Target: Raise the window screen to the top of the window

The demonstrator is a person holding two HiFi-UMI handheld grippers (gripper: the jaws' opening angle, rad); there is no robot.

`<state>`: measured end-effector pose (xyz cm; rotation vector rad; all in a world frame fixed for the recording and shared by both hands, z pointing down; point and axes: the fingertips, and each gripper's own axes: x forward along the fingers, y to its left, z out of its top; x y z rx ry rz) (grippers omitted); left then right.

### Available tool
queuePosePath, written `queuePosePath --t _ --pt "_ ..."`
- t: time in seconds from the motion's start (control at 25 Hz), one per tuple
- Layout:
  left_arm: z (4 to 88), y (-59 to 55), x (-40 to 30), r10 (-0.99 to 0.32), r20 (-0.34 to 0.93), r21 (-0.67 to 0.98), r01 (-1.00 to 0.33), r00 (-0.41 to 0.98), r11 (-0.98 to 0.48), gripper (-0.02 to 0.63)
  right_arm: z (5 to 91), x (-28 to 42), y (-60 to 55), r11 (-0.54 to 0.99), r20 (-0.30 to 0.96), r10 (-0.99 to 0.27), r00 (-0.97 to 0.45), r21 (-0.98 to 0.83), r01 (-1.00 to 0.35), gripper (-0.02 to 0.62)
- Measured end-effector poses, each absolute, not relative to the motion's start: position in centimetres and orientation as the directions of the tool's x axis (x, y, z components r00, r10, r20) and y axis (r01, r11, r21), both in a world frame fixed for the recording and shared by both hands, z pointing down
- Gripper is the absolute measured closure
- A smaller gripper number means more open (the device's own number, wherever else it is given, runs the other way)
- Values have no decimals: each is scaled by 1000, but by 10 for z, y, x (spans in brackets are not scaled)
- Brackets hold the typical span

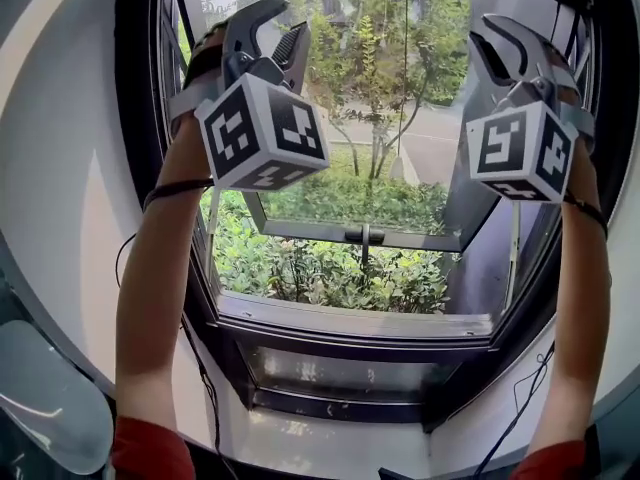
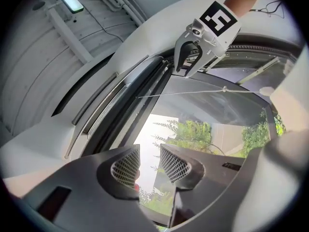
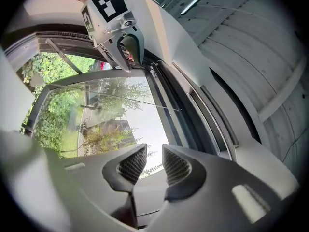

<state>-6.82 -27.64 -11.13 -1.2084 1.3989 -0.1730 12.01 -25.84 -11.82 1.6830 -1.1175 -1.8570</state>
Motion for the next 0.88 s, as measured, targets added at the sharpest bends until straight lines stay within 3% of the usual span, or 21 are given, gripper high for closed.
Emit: queuePosePath --t 0.88 --pt "63 -258 -66 -739 -585 -571 -817 335 81 492 38 120 -231 -415 -569 -788 -237 774 -478 488"
